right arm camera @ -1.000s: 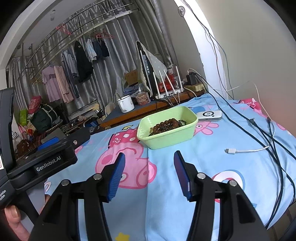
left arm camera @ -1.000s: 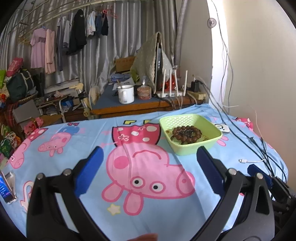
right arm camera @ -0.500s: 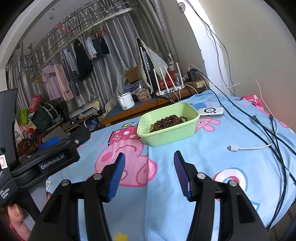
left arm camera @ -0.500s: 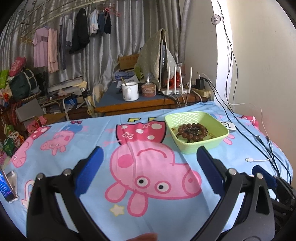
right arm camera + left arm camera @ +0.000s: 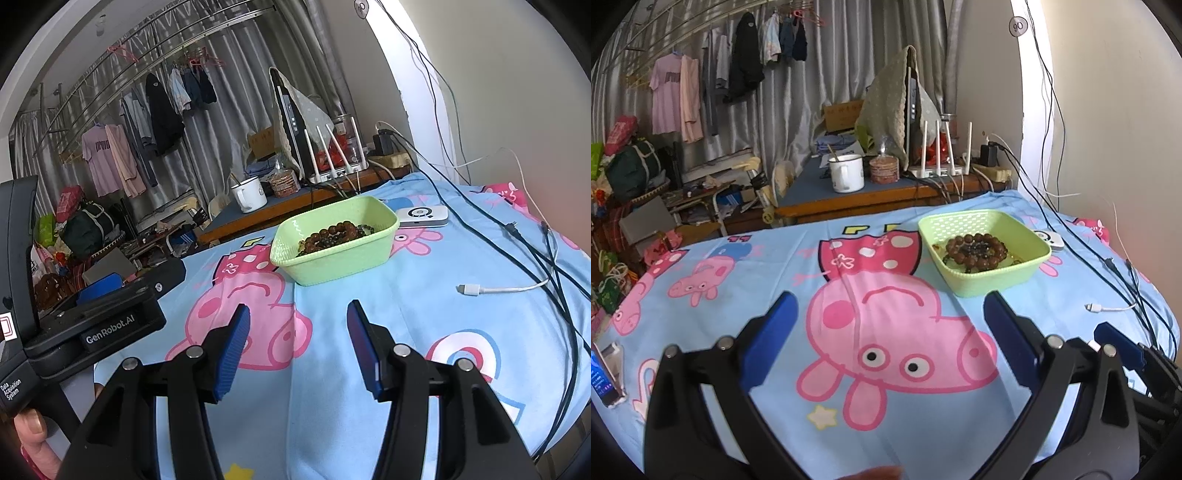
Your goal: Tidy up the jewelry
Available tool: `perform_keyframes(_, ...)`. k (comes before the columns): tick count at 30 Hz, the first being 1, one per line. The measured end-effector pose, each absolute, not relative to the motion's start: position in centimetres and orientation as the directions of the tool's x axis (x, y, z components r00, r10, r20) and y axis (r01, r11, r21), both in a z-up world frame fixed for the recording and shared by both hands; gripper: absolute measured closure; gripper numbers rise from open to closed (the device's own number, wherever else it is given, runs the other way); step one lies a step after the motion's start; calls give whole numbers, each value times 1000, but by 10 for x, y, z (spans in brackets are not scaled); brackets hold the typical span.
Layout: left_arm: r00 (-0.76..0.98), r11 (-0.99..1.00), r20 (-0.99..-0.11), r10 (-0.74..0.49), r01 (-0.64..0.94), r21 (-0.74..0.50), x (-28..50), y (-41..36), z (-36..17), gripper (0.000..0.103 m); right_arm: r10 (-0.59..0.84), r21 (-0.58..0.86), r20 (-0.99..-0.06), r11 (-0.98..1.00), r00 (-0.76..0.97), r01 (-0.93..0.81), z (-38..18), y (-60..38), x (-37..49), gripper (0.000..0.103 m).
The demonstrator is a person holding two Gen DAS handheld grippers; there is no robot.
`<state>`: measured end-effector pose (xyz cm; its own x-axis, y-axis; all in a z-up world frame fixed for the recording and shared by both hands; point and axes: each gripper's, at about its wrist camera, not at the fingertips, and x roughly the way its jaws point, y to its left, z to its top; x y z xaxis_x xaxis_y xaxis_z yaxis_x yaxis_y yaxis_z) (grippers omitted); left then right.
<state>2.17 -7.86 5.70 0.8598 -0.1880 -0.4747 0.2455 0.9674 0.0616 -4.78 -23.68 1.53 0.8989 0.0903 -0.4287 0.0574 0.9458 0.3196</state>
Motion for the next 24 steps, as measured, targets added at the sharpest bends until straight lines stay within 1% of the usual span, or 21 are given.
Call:
perform_keyframes(12,848,959,-479,-226,281,44,21,-78,56,7,91,324,-437,944,895,62,13,-239,-45,80)
perform_keyframes(18,874,965,-452,-176,243,94,18,-82,57,7,92,326,-442,943,892,64,11,-241,-44,80)
perform_keyframes(24,871,966,-460,-173,241,93,18,-82,57,7,91,326,-443,943,892,66,11,-241,-43,80)
